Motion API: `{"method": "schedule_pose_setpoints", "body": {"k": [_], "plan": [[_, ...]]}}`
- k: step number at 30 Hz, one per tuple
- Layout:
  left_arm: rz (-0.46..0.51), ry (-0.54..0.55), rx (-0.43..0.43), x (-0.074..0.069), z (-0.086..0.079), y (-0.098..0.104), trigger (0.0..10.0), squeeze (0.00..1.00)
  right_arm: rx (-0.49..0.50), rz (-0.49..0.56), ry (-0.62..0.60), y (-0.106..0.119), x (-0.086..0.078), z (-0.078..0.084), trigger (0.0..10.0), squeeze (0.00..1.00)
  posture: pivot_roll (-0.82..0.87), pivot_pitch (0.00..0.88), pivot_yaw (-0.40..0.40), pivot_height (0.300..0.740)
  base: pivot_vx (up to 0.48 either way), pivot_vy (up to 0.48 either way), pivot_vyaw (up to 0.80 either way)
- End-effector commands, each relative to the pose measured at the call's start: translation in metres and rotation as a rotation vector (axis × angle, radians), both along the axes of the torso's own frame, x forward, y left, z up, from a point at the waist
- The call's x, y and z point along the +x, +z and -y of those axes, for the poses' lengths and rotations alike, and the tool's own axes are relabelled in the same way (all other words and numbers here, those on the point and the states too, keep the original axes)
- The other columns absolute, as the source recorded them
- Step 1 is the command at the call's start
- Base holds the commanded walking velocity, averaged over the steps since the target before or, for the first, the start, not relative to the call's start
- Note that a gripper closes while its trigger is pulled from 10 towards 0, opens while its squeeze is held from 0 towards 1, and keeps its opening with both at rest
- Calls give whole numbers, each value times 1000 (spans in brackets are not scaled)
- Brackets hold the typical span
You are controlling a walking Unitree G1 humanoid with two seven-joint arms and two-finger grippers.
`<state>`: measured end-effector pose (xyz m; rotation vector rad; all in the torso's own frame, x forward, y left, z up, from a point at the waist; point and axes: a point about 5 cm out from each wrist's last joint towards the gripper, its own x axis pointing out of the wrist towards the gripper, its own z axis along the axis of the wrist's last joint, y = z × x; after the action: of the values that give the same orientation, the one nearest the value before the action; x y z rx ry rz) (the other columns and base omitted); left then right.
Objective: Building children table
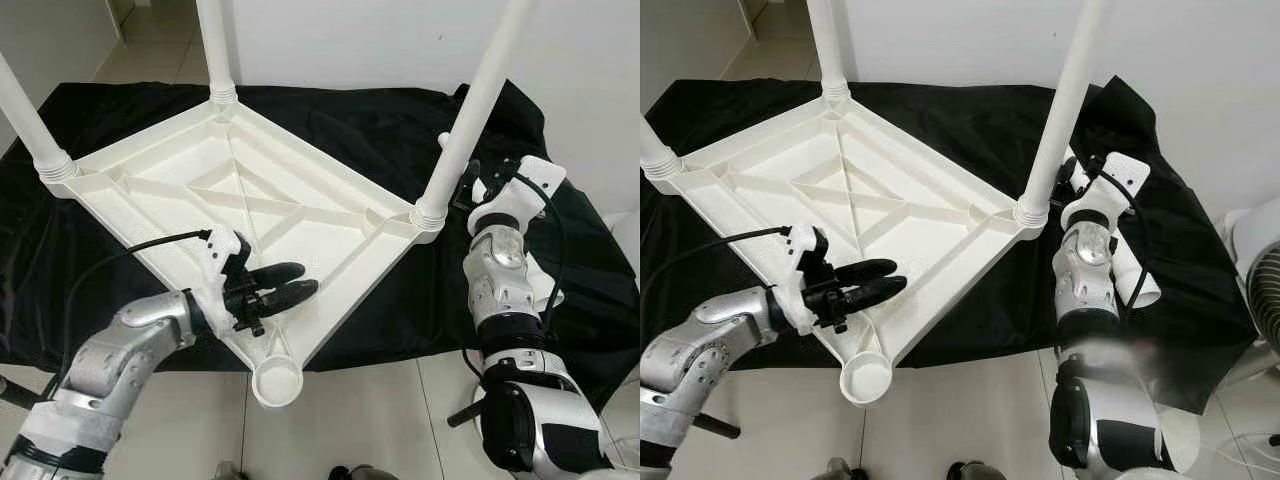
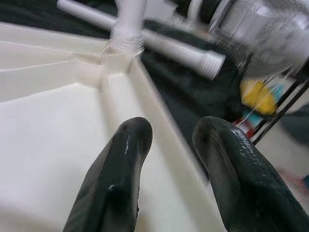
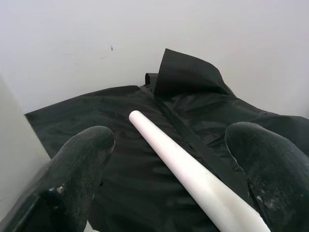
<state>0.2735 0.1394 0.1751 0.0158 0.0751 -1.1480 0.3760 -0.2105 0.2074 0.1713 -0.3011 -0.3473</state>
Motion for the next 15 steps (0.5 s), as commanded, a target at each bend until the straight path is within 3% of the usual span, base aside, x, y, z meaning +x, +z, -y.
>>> {"method": "schedule_pose_setpoints", "body": {"k": [1, 4, 7, 12, 15], "plan": [[54, 24, 49, 3, -10, 7, 10000, 0, 8, 10, 4, 2, 1, -1, 10000, 0, 25, 137, -30, 740, 0, 0, 0], [134, 64, 229, 8, -35, 14, 10000, 0, 13, 7, -9, -4, -2, 1, 10000, 0, 28, 139, -27, 740, 0, 0, 0], [153, 62, 306, 7, -41, 12, 10000, 0, 20, 6, -30, -8, -5, 6, 10000, 0, 23, 139, -21, 740, 0, 0, 0], [163, 65, 348, 6, -45, 11, 10000, 0, 23, 7, -41, -10, -7, 8, 10000, 0, 23, 142, -21, 740, 0, 0, 0], [183, 42, 430, 4, -46, 6, 10000, 0, 22, 2, -48, -14, -9, 10, 10000, 0, 18, 143, -20, 740, 0, 0, 0]]}}
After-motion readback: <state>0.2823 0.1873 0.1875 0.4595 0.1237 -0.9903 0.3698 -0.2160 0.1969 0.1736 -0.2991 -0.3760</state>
